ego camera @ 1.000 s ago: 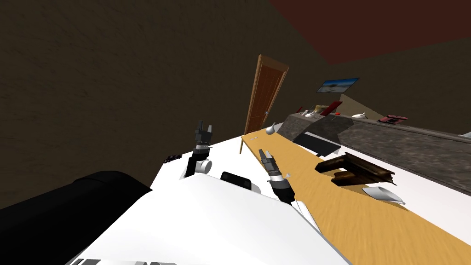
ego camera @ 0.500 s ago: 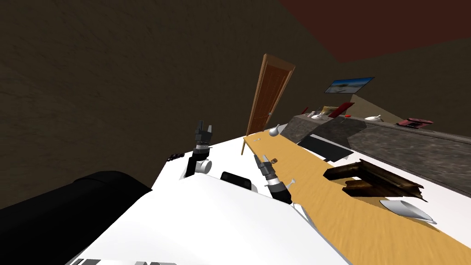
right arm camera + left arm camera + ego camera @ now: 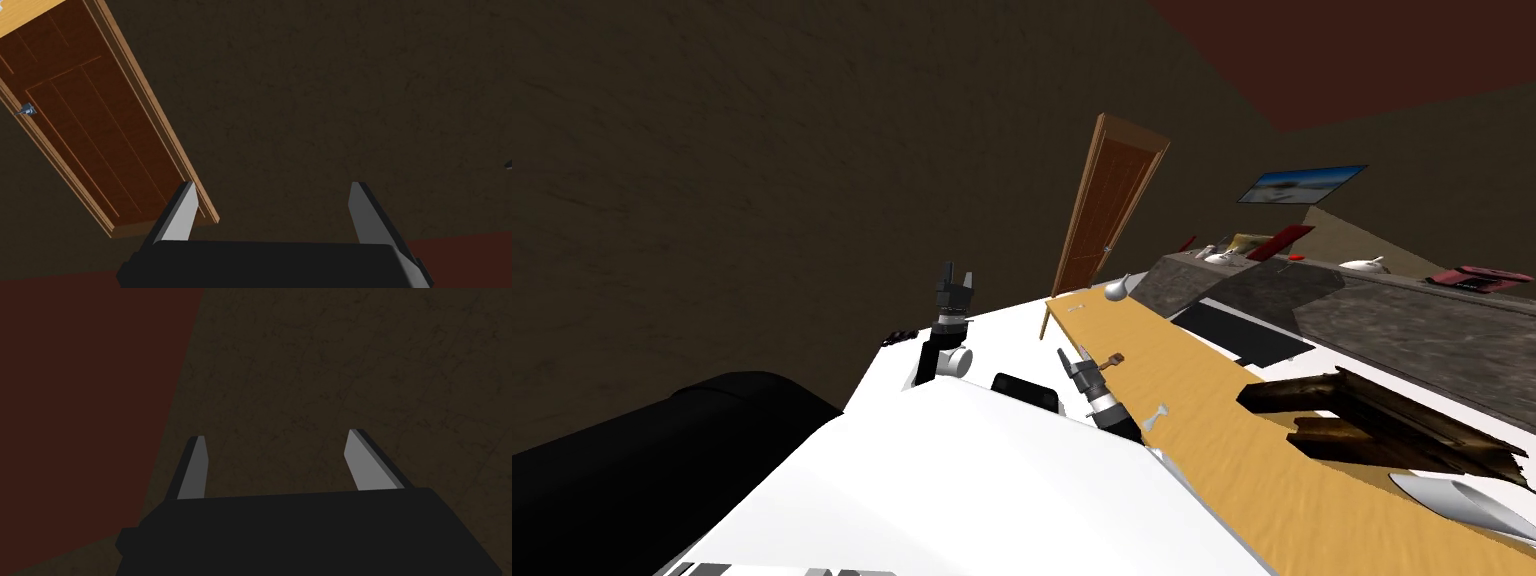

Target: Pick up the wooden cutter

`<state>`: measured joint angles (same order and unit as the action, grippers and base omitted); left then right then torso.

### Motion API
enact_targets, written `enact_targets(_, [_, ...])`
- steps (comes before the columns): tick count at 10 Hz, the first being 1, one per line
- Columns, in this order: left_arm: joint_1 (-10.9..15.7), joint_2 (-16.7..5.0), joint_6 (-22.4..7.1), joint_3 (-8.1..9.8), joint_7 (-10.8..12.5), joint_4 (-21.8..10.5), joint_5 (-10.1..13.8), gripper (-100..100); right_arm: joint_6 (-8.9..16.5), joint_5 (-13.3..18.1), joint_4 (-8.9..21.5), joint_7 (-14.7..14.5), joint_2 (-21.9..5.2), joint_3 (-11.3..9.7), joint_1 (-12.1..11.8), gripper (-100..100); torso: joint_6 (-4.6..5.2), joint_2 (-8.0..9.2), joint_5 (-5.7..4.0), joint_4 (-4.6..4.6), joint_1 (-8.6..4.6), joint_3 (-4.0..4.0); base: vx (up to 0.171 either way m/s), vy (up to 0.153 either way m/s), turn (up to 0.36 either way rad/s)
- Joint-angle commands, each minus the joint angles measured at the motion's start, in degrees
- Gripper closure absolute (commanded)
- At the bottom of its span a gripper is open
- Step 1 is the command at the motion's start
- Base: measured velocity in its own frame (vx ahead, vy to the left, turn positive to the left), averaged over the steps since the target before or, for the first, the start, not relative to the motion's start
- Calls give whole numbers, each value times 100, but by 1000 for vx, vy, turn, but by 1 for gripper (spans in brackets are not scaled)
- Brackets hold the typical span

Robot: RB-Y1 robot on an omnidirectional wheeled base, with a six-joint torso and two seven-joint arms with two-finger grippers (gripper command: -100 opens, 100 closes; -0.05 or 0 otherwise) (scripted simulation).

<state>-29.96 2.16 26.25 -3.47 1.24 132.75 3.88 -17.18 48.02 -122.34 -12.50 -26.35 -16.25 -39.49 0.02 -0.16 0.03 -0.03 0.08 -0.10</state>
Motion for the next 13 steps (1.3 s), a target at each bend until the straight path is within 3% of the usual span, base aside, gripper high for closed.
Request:
enact_targets(1, [0,0,0,0,0,0,0,0,-32,286,278,-56,-176,-64,-52,-100,0,0,0,0,0,0,71,30,152])
enact_targets(3, [0,0,0,0,0,0,0,0,-32,573,278,-56,-176,-64,-52,-100,0,-4,0,-1,-2,-2,46,3,20])
enact_targets(4, [0,0,0,0,0,0,0,0,3,761,461,-79,-368,-149,-102,-100,1,5,-1,1,-5,3,57,16,163])
enact_targets(6, [0,0,0,0,0,0,0,0,3,1011,461,-79,-368,-149,-102,-100,0,-1,-1,0,-4,-1,40,3,28])
enact_targets(7, [0,0,0,0,0,0,0,0,38,1214,651,-94,-563,-228,-148,-100,1,7,-1,1,-5,4,51,6,148])
enact_targets(9, [0,0,0,0,0,0,0,0,38,1450,651,-94,-563,-228,-148,-100,1,0,-1,0,-6,0,44,-1,37])
enact_targets(12, [0,0,0,0,0,0,0,0,107,2017,1043,-96,-960,-367,-230,-100,1,-1,-1,0,-6,-1,70,-4,116])
enact_targets(13, [0,0,0,0,0,0,0,0,107,2213,1043,-96,-960,-367,-230,-100,-1,-10,-2,-2,-12,-6,75,-10,81])
